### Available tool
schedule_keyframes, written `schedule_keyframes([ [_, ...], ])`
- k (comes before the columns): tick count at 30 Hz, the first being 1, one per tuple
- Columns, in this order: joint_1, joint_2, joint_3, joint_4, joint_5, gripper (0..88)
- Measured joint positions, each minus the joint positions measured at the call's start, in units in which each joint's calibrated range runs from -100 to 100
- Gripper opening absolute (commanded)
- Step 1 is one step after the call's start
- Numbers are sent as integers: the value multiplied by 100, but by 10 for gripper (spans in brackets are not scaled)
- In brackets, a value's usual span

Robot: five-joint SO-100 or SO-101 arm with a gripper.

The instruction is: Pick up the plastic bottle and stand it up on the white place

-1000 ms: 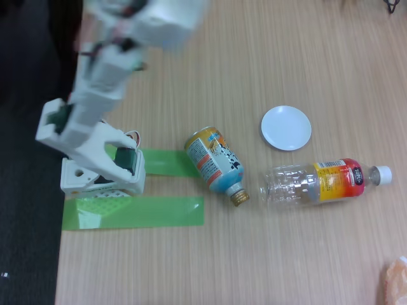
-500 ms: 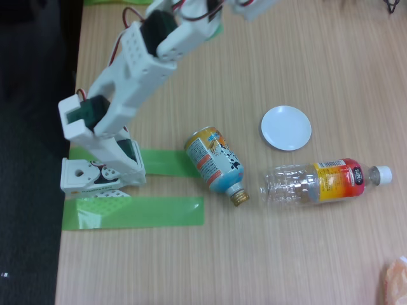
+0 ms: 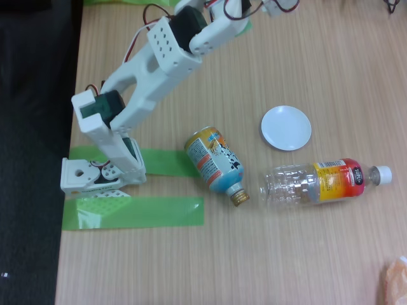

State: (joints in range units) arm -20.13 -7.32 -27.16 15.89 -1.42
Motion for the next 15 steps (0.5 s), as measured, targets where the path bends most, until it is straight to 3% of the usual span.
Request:
schedule_keyframes([
  [15,971,303,0,17,-889,17],
])
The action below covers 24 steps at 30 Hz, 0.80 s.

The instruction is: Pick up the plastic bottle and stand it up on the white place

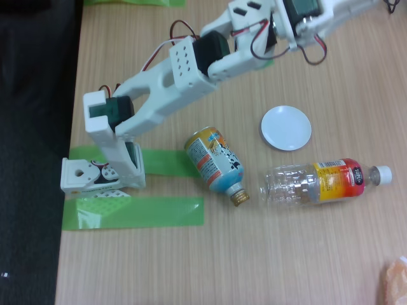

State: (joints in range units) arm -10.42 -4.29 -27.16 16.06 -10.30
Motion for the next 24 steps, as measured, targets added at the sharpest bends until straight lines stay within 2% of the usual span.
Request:
schedule_keyframes([
  [13,7,0,0,1419,-1619,16],
  [24,306,648,515,1784,-1735,13],
])
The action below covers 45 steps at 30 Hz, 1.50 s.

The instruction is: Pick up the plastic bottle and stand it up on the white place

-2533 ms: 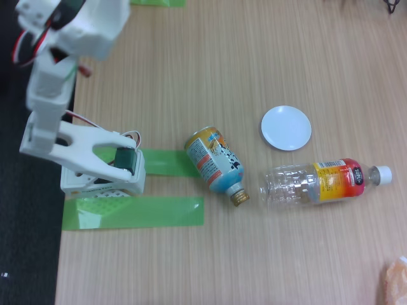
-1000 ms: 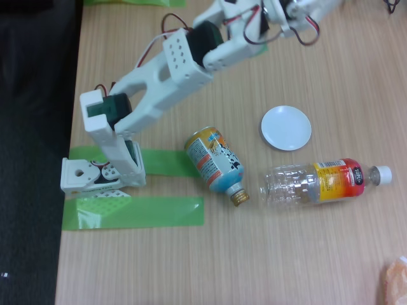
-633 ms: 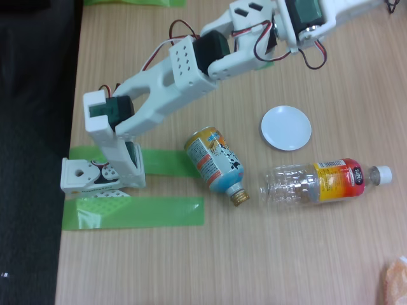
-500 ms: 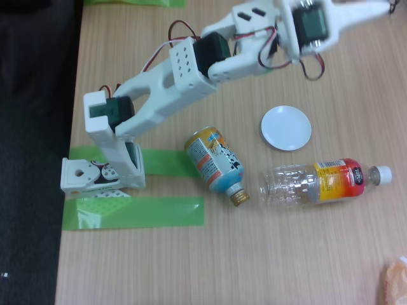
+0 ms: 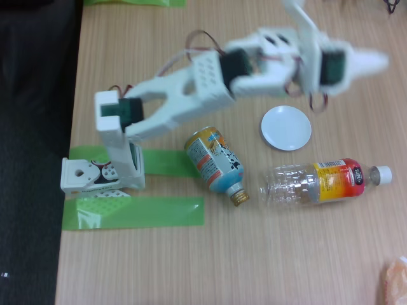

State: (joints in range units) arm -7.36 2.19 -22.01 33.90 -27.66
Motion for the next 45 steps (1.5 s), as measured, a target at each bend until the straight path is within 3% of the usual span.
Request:
schedule_keyframes([
  [7,164,362,99,408,0,16],
  [33,179,1860,488,119,-252,17],
  [45,179,2963,-714,-314,-542,17],
])
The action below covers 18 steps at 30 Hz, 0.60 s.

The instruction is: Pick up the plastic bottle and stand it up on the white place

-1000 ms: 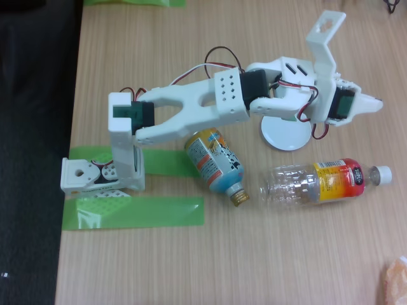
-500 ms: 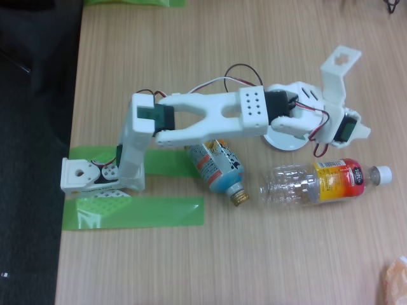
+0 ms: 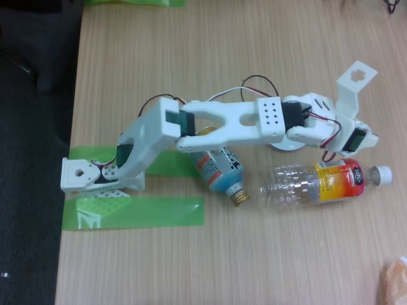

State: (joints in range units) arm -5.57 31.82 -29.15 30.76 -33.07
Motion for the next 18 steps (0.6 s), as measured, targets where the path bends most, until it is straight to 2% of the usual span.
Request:
schedule_keyframes([
  [7,82,758,-560,-569,0,17],
  [18,471,1700,-1139,-603,21,13],
])
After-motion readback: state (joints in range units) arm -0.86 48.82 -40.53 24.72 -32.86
